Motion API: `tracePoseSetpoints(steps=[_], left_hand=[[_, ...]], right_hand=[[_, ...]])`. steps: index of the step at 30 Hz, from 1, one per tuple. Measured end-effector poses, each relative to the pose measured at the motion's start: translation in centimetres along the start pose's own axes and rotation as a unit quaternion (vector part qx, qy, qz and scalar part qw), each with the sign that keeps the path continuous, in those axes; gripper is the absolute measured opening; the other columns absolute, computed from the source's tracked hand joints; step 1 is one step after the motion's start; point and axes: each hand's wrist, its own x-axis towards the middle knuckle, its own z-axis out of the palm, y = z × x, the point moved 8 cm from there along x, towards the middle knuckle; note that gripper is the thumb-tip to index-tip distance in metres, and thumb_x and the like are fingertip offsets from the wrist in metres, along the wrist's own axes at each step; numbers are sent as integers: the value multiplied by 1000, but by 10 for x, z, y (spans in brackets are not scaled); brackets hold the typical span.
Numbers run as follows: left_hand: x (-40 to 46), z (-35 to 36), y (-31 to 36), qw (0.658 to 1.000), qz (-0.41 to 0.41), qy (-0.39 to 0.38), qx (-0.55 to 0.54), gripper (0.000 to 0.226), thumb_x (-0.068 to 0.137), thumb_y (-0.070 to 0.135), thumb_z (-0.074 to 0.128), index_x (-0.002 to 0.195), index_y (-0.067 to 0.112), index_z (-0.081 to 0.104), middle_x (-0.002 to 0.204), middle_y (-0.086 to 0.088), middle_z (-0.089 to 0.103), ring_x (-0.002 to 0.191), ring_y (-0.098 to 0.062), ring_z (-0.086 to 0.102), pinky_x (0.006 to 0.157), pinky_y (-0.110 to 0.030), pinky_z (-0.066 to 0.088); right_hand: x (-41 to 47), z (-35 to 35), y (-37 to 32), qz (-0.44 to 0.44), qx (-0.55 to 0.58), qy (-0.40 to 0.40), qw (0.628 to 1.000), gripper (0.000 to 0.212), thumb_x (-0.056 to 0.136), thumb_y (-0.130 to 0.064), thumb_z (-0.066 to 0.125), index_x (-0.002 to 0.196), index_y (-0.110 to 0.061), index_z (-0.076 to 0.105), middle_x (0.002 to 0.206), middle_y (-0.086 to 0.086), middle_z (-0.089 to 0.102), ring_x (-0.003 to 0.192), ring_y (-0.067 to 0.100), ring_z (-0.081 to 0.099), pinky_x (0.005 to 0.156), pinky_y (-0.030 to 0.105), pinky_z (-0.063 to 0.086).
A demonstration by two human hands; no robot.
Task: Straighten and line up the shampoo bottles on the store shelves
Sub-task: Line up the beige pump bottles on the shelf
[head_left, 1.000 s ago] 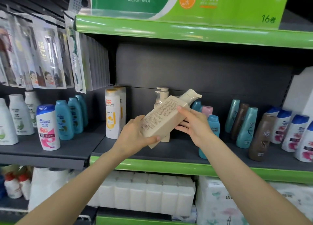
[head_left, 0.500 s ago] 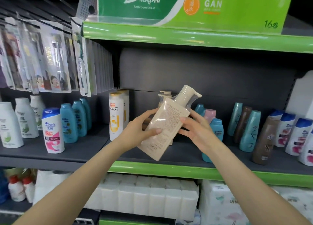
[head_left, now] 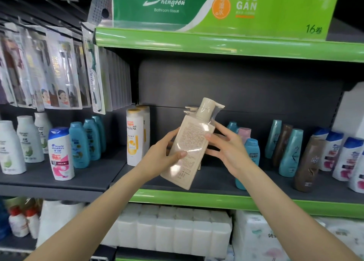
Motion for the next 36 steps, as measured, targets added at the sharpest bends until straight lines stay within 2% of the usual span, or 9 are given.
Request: tracePoseSetpoints(steps=[3, 5, 10, 15, 18, 23, 28, 33, 36], left_hand=[[3, -2, 11, 997, 18, 45, 53, 73, 78, 35, 70, 140, 34, 29, 120, 12, 52, 110, -10, 53, 92, -34, 49], [4, -3, 24, 993, 39, 73, 79, 85, 72, 42, 73, 141, 41, 22, 123, 8, 46, 105, -9, 52, 91, -31, 47], [14, 14, 29, 981, 6, 70, 178, 103, 63, 57, 75, 145, 42, 15, 130, 5, 36, 112, -14, 46, 90, -34, 47], [24, 17, 28, 987, 7, 96, 125, 95, 67, 47, 77, 145, 37, 23, 125, -1, 40, 114, -19, 44, 99, -31, 40], [24, 10, 32, 992, 25, 111, 57, 89, 69, 34, 79, 143, 34, 30, 121, 0, 43, 114, -14, 46, 99, -23, 36], [25, 2, 32, 996, 24, 83, -36, 85, 70, 29, 79, 140, 43, 32, 123, 7, 48, 107, -11, 55, 95, -34, 48], [21, 9, 34, 989, 33, 20, -146, 77, 76, 19, 75, 140, 38, 37, 127, 9, 57, 109, -13, 60, 93, -30, 50], [19, 9, 37, 986, 32, -3, -166, 55, 84, 12, 67, 131, 33, 48, 116, 3, 66, 104, -10, 63, 93, -36, 51], [19, 10, 41, 998, 39, 46, -19, 62, 76, 29, 74, 129, 40, 43, 104, 14, 63, 89, -5, 63, 81, -25, 54]], right_hand=[[1, -2, -2, -16, -41, 53, 998, 50, 82, -7, 70, 129, -20, 57, 101, 6, 72, 94, 16, 70, 75, 35, 59], [0, -3, 0, -16, -66, 81, 994, 48, 81, -7, 71, 125, -23, 60, 96, 4, 72, 88, 13, 70, 69, 29, 59], [-4, -4, 6, -13, -89, 109, 990, 47, 78, -9, 75, 119, -26, 62, 89, 1, 72, 75, 8, 71, 63, 28, 60], [-4, -5, 3, -18, -83, 110, 990, 48, 78, -10, 75, 119, -29, 60, 88, 1, 71, 76, 8, 71, 59, 22, 57], [-2, -9, 0, -16, -75, 76, 994, 43, 83, -14, 70, 123, -26, 60, 101, 3, 70, 91, 11, 68, 66, 26, 58], [11, -12, 9, 36, 0, -33, 999, 46, 83, -21, 64, 127, -11, 57, 117, 5, 67, 111, 20, 62, 82, 34, 56], [10, 2, 17, 87, 20, -128, 988, 67, 68, -48, 76, 124, -15, 59, 114, 4, 67, 104, 20, 65, 81, 37, 56], [8, -10, 7, 58, -52, 19, 997, 58, 69, -36, 75, 119, -10, 58, 106, 8, 69, 94, 22, 69, 75, 44, 59], [8, -13, 5, 35, -104, 110, 988, 54, 71, -32, 80, 115, -15, 53, 100, 3, 69, 88, 16, 68, 71, 37, 59]])
